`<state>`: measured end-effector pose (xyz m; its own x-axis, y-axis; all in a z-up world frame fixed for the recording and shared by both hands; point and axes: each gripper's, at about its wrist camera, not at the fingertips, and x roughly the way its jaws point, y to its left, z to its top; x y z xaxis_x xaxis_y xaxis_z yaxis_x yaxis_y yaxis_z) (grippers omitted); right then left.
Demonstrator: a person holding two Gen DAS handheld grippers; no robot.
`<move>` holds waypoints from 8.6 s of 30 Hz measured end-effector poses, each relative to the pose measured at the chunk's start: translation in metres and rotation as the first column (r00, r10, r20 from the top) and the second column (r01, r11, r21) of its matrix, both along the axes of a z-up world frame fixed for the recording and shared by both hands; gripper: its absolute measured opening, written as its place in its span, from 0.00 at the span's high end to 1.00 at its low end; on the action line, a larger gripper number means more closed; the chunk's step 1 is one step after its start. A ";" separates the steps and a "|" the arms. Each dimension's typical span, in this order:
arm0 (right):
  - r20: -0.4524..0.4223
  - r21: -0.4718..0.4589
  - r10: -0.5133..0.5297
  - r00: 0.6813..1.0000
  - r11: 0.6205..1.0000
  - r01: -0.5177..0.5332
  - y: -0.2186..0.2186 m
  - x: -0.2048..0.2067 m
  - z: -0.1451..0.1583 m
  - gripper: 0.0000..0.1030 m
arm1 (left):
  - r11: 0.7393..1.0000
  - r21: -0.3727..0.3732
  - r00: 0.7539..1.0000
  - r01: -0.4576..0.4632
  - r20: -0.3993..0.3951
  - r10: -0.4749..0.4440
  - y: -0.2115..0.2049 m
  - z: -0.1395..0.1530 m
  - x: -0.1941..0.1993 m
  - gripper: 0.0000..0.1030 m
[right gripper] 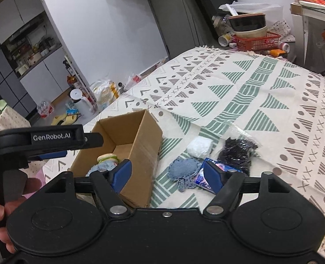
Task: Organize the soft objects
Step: 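Move both grippers out of the box to the remaining items on the bedspread, then grasp the pink tissue packet with the left gripper while the right grasps the black bead bag, then carry the packet and bead bag over the box and open both grippers, then move both grippers back to the denim heart and white bag ball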
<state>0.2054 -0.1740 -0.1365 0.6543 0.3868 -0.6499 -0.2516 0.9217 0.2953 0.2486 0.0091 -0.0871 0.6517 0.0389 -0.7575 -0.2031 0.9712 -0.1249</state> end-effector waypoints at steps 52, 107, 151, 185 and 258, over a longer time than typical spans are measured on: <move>-0.192 0.177 -0.319 0.928 0.919 0.352 -0.138 0.043 -0.039 0.28 | 0.989 -0.111 0.986 0.095 -0.125 -0.108 -0.114 -0.063 0.040 0.24; -0.387 0.205 -0.256 0.886 0.913 0.353 -0.097 0.111 -0.122 0.63 | 0.960 -0.089 0.939 0.265 -0.201 -0.278 -0.115 -0.119 0.081 0.26; -0.019 0.204 -0.186 0.982 0.961 0.186 -0.063 0.031 -0.010 0.75 | 0.990 0.019 0.990 0.140 0.013 -0.140 -0.053 -0.007 0.001 0.26; 0.063 0.177 -0.064 0.996 0.983 0.052 0.011 0.026 -0.004 0.75 | 0.999 -0.048 0.999 -0.015 0.035 0.016 0.053 -0.013 0.021 0.26; -0.152 0.260 -0.235 0.960 0.928 0.268 -0.047 0.046 -0.017 0.41 | 0.990 -0.098 0.995 0.101 0.009 -0.100 0.013 -0.014 0.027 0.20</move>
<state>0.2518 -0.2206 -0.1535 0.6801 0.3940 -0.6183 0.0292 0.8281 0.5598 0.2758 0.0223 -0.1011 0.6514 -0.1015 -0.7519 -0.1044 0.9696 -0.2213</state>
